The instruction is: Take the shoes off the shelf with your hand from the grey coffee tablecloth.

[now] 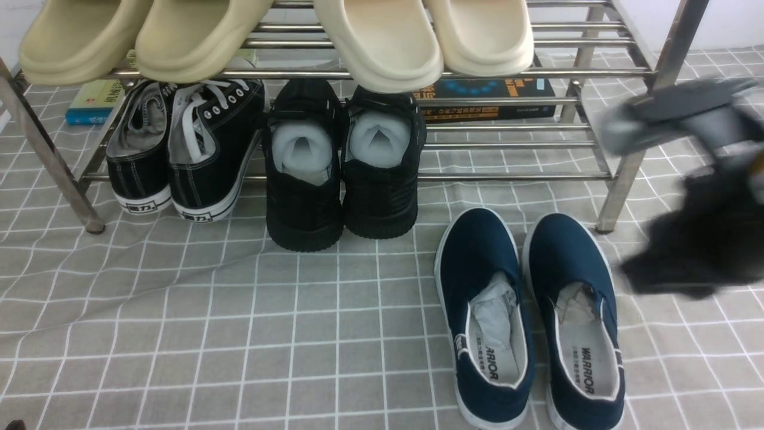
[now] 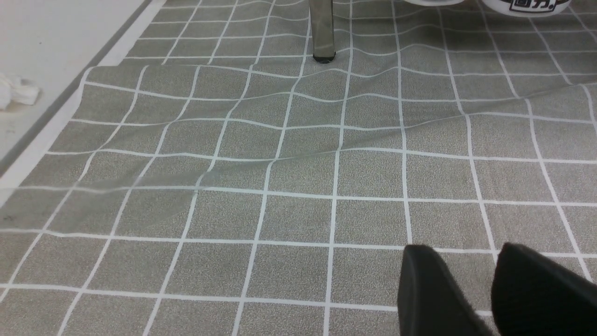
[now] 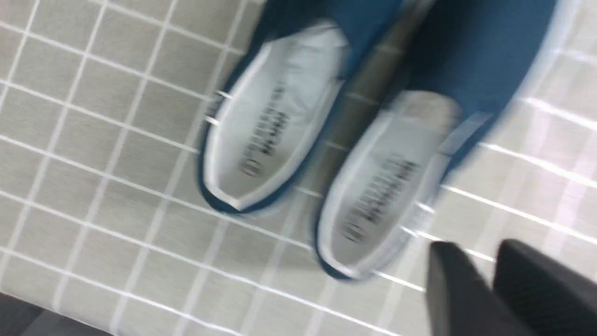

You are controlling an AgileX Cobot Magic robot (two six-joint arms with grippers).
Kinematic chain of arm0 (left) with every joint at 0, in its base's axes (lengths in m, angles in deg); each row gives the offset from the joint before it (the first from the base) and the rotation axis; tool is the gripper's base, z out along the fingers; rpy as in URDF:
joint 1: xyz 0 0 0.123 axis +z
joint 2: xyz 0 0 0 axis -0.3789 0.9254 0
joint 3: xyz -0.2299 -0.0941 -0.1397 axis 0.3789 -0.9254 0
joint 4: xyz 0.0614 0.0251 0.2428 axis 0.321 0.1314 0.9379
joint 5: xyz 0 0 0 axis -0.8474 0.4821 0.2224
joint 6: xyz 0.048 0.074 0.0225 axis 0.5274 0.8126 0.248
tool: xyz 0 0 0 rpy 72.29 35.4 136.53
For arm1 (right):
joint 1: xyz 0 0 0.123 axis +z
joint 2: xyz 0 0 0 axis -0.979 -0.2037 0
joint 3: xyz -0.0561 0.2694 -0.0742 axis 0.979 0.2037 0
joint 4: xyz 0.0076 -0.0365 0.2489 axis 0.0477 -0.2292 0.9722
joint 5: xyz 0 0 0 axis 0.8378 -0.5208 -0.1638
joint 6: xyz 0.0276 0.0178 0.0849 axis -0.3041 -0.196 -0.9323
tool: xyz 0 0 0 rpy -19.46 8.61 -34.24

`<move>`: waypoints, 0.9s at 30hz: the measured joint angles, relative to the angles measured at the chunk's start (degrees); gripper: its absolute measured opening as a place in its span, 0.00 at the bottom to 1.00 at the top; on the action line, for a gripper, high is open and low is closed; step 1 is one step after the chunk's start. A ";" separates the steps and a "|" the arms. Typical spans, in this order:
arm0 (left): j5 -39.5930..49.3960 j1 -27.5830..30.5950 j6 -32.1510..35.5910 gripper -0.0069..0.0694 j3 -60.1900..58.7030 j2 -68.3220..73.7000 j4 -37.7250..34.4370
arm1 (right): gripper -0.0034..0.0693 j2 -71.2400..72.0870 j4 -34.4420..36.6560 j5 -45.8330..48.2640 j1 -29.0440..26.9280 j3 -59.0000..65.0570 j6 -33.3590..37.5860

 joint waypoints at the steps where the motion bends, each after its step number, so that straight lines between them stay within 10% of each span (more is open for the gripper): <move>1: 0.00 0.00 0.00 0.41 0.00 0.00 0.00 | 0.10 4.29 -1.14 -0.19 0.00 1.36 -0.43; 12: 0.00 0.00 0.00 0.41 0.00 0.00 0.00 | 0.03 36.23 -2.04 -28.75 0.00 32.06 -4.81; 27: 0.00 0.00 0.00 0.41 0.00 0.00 0.00 | 0.04 36.90 -4.66 -31.15 0.00 32.74 -4.81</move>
